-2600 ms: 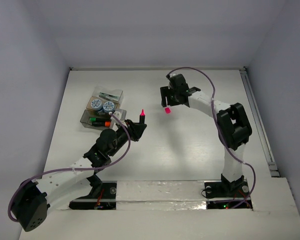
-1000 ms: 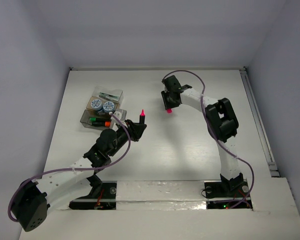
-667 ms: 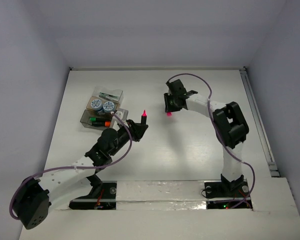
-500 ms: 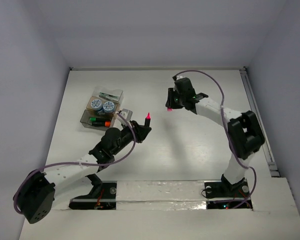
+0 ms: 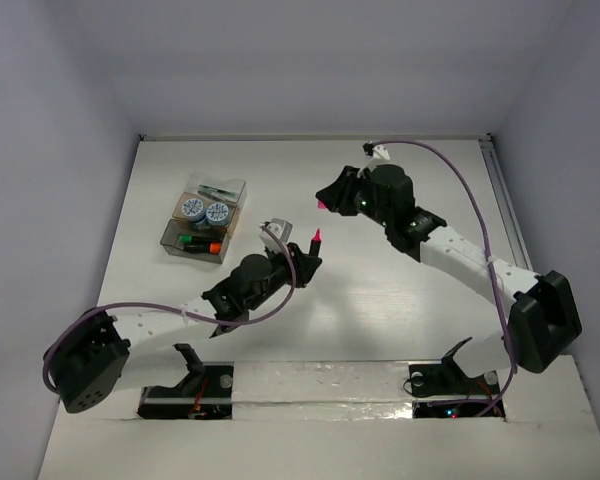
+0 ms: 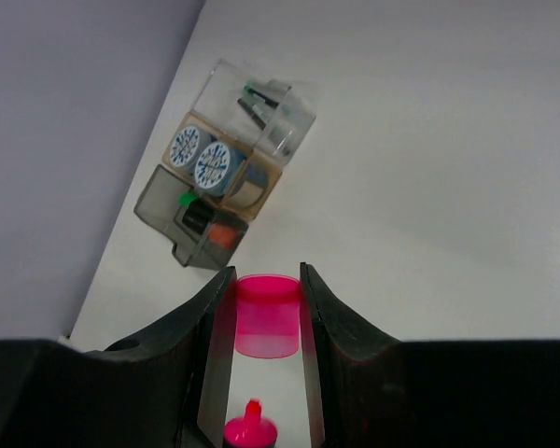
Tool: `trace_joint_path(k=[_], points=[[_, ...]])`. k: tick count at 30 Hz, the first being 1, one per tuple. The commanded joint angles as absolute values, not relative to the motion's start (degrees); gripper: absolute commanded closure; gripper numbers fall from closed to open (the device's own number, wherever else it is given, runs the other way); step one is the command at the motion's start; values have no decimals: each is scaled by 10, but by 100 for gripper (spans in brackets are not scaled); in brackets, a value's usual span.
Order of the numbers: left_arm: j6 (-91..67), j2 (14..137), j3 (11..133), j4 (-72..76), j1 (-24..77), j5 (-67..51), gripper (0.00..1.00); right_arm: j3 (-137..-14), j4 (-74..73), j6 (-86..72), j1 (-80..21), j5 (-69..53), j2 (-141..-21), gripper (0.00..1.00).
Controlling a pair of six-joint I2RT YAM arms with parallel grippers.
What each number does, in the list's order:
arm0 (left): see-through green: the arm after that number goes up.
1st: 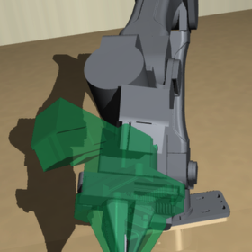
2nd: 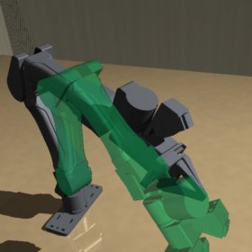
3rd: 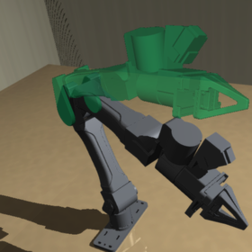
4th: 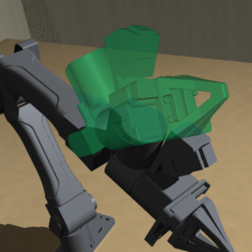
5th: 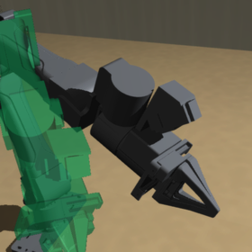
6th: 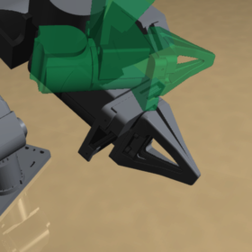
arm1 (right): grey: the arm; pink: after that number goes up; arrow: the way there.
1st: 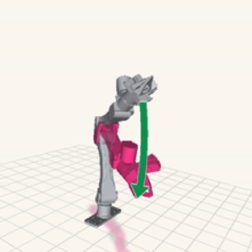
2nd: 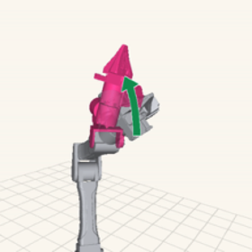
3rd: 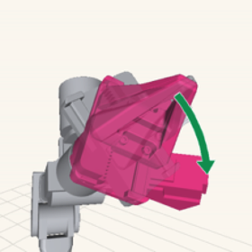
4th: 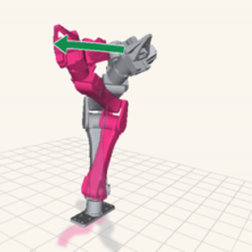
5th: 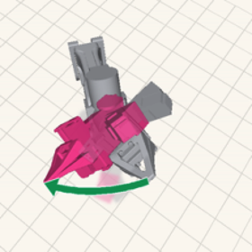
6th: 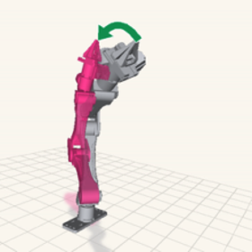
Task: Sort the stationery into containers
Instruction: Close the pen cap on the pen.
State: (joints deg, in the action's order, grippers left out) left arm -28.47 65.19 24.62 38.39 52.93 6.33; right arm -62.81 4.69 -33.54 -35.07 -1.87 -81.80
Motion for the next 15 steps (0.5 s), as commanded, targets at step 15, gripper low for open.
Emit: trace_joint_path(k=[15], points=[[-251, 682, 315, 433, 531, 156, 100, -564, 132, -369, -412, 69, -751, 94]])
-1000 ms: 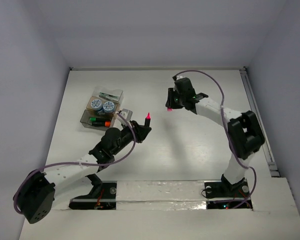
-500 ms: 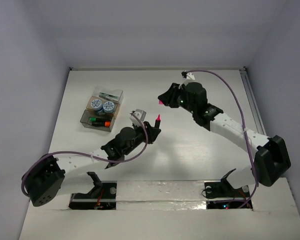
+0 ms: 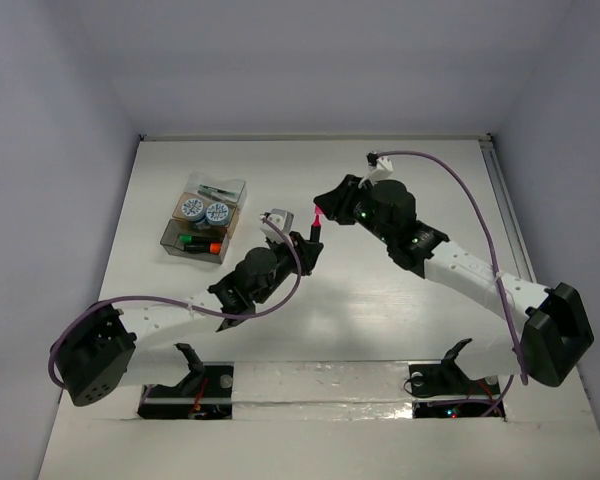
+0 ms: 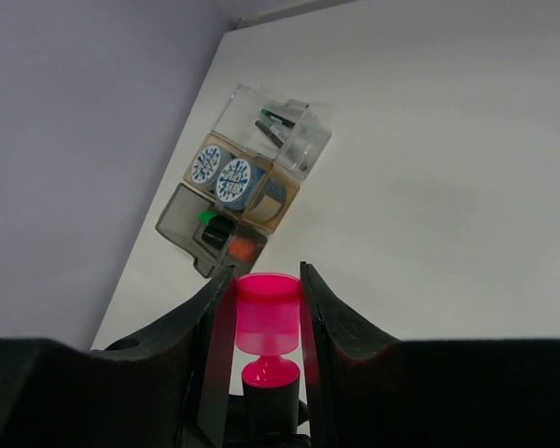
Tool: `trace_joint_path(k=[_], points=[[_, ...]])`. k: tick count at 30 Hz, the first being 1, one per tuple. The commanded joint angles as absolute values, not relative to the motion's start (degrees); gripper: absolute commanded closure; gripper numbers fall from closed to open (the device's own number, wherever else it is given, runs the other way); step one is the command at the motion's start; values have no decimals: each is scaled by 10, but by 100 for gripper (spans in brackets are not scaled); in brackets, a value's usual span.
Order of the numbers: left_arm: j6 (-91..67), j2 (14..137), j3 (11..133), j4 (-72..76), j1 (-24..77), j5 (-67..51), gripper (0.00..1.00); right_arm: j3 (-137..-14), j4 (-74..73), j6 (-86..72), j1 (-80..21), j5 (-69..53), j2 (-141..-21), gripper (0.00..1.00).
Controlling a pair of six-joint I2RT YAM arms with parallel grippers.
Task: Sort the stationery into containers
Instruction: Close the pen cap on the pen.
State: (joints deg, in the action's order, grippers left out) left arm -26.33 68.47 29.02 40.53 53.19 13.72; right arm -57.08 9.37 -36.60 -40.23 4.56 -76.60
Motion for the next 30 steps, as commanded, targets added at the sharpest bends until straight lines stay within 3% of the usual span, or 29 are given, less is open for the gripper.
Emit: trace_joint_path(k=[1, 30], points=[[-251, 682, 316, 433, 531, 156, 100, -564, 132, -369, -412, 72, -751, 94], [-240, 679, 338, 434, 536, 141, 100, -565, 154, -343, -461, 141, -775, 92]])
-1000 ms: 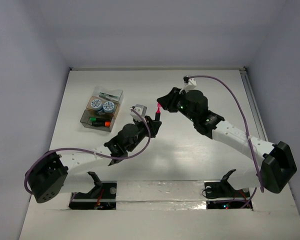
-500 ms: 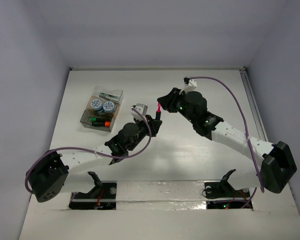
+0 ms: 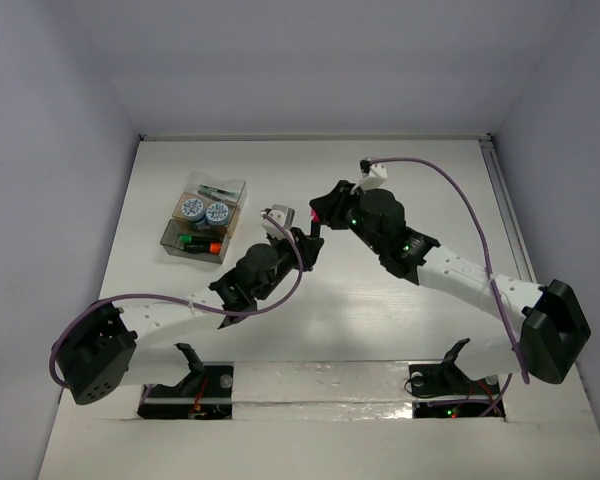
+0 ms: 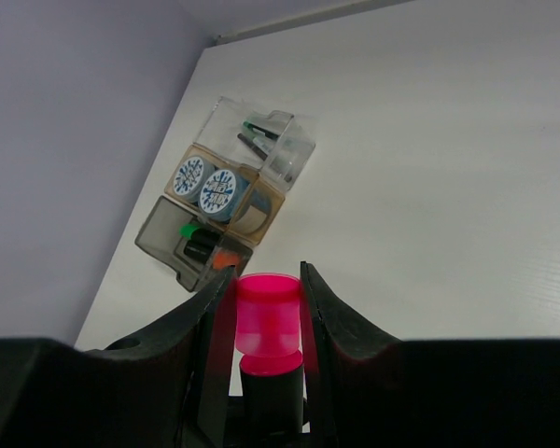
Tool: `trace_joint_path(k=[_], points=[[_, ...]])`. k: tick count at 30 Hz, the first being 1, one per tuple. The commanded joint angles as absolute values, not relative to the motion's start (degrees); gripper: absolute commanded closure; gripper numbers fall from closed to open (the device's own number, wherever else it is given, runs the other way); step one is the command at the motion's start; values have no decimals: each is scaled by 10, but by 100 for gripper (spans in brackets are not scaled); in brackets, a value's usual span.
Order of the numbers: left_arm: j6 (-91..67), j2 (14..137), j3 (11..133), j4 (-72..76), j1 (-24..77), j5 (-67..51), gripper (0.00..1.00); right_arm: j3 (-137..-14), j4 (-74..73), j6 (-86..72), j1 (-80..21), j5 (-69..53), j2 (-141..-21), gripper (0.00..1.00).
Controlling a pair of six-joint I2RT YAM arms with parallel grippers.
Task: Sort the stationery into containers
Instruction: Close the pen cap on the pen.
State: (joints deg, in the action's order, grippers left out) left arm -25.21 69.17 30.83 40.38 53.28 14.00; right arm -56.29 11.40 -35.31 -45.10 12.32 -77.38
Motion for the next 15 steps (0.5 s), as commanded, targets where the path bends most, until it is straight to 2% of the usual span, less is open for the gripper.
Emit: trace_joint_path(k=[1, 15], points=[[-241, 679, 338, 432, 536, 143, 100, -562, 156, -341, -461, 145, -773, 92], [-229, 680, 352, 416, 536, 154, 100, -572, 130, -308, -478, 144, -781, 92]])
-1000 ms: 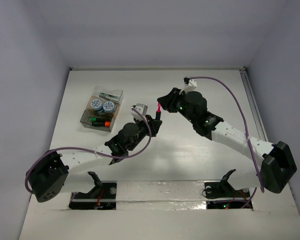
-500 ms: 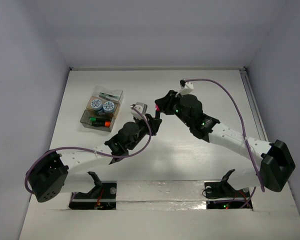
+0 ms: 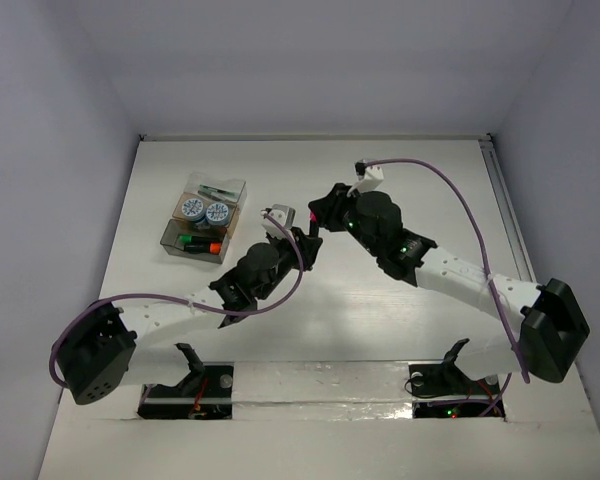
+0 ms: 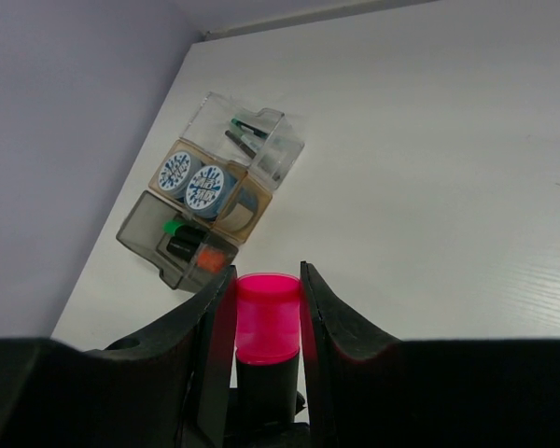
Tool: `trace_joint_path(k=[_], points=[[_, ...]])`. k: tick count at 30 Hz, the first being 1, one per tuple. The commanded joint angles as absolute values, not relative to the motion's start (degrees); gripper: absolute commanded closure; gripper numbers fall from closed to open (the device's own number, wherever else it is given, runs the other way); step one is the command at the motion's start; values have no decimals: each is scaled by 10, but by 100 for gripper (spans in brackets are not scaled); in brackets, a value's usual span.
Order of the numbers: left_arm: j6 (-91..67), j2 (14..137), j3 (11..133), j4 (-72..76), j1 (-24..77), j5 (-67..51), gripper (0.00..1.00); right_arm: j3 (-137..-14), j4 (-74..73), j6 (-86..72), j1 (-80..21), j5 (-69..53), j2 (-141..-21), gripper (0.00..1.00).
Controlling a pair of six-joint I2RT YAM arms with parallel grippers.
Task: Sort the stationery into containers
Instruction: Close the pen cap on the pen.
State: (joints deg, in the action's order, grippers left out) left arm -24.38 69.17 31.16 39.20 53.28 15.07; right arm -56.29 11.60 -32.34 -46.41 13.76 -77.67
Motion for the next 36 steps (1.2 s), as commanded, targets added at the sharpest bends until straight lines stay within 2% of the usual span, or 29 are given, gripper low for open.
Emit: trace_joint_path(k=[1, 19, 36], points=[[-228, 681, 352, 413, 536, 156, 100, -570, 129, -305, -483, 151, -780, 92], [-220, 674, 359, 423, 536, 173, 100, -526, 152, -329, -499, 145, -748, 95], [-193, 572, 379, 400, 520, 142, 100, -465, 163, -351, -499, 35, -698, 100]])
